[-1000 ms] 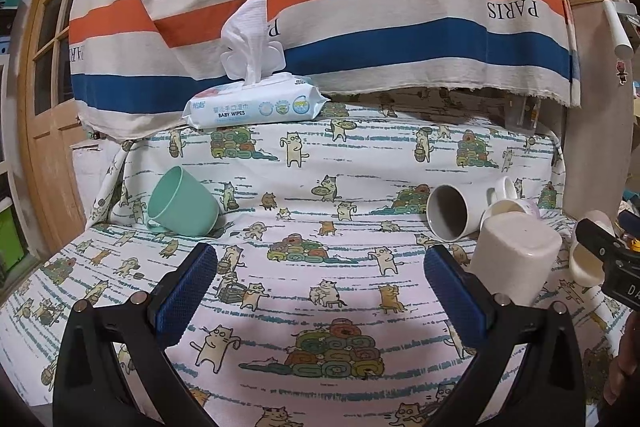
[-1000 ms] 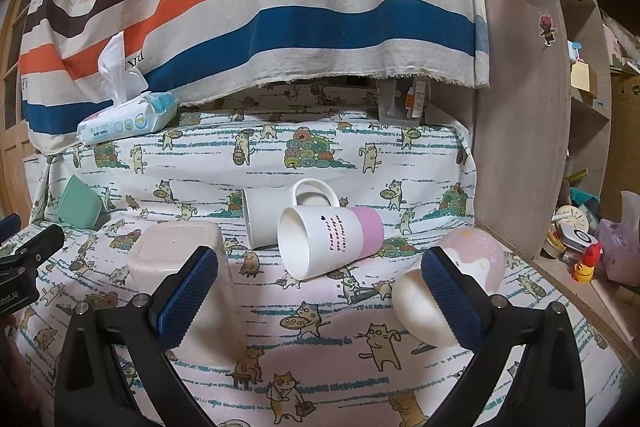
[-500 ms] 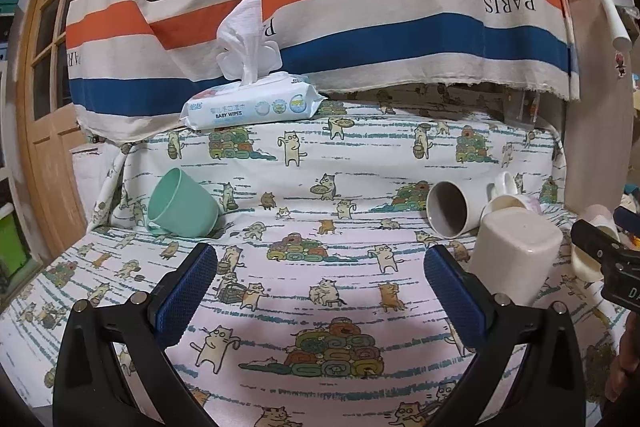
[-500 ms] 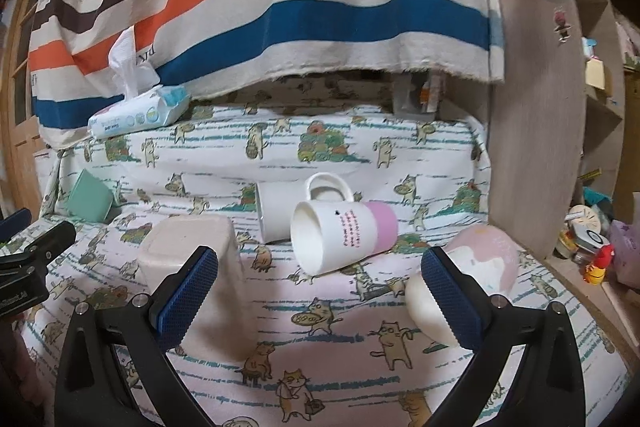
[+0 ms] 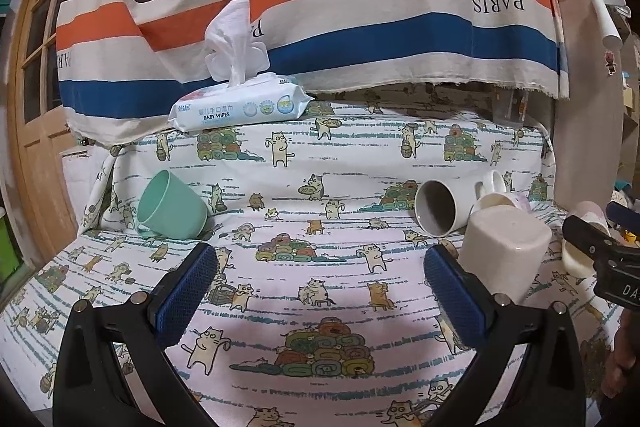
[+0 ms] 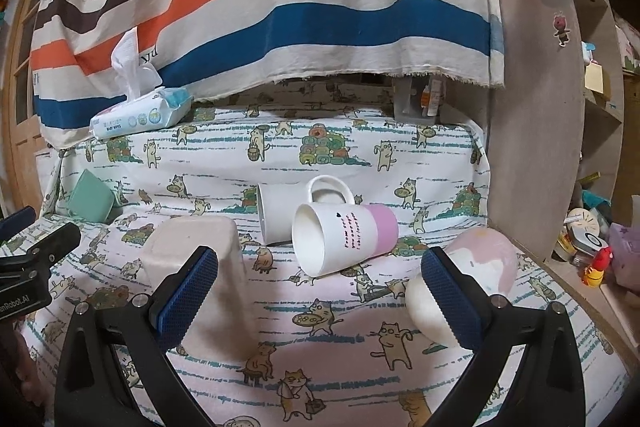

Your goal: Flip cup upside down

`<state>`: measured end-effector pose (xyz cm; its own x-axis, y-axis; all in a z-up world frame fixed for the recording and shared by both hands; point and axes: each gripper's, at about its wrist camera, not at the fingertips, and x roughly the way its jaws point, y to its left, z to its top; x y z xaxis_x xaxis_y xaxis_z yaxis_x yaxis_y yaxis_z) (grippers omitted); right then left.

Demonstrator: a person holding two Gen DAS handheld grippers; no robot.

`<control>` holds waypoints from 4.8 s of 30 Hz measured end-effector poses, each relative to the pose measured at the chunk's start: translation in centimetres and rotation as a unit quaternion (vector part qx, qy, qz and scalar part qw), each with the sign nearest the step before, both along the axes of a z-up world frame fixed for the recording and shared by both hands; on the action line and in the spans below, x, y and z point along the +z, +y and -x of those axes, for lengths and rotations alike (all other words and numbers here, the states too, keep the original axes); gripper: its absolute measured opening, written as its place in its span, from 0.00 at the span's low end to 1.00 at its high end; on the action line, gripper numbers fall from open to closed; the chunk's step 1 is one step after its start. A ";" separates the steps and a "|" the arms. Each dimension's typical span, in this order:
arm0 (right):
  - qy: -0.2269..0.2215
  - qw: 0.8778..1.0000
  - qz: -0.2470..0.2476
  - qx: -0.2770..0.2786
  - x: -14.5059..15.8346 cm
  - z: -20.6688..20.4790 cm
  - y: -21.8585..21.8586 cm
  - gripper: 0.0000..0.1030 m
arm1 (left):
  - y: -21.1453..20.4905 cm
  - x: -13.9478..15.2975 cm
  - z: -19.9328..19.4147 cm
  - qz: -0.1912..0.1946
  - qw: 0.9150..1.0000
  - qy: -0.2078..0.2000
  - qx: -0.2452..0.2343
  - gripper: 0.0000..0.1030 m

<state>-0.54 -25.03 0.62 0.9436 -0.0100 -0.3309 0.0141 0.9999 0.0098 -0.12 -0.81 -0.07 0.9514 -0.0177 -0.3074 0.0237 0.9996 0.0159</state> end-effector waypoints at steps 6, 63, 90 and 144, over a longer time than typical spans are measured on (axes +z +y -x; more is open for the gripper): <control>0.001 1.000 0.001 0.000 0.0 0.0 0.0 1.00 | 0.0 0.0 0.0 0.000 1.000 -0.001 -0.004 1.00; -0.002 1.000 -0.001 0.028 0.0 0.1 0.2 1.00 | 0.0 -0.1 -0.4 0.004 1.000 0.012 -0.002 1.00; -0.001 0.997 0.007 -0.073 5.5 2.0 -7.1 1.00 | 0.2 0.0 -0.1 0.008 1.000 0.006 -0.001 1.00; 0.269 0.927 -0.256 0.055 -1.8 -1.2 -6.2 0.88 | 0.1 -0.1 -0.5 -0.001 1.000 0.012 0.015 1.00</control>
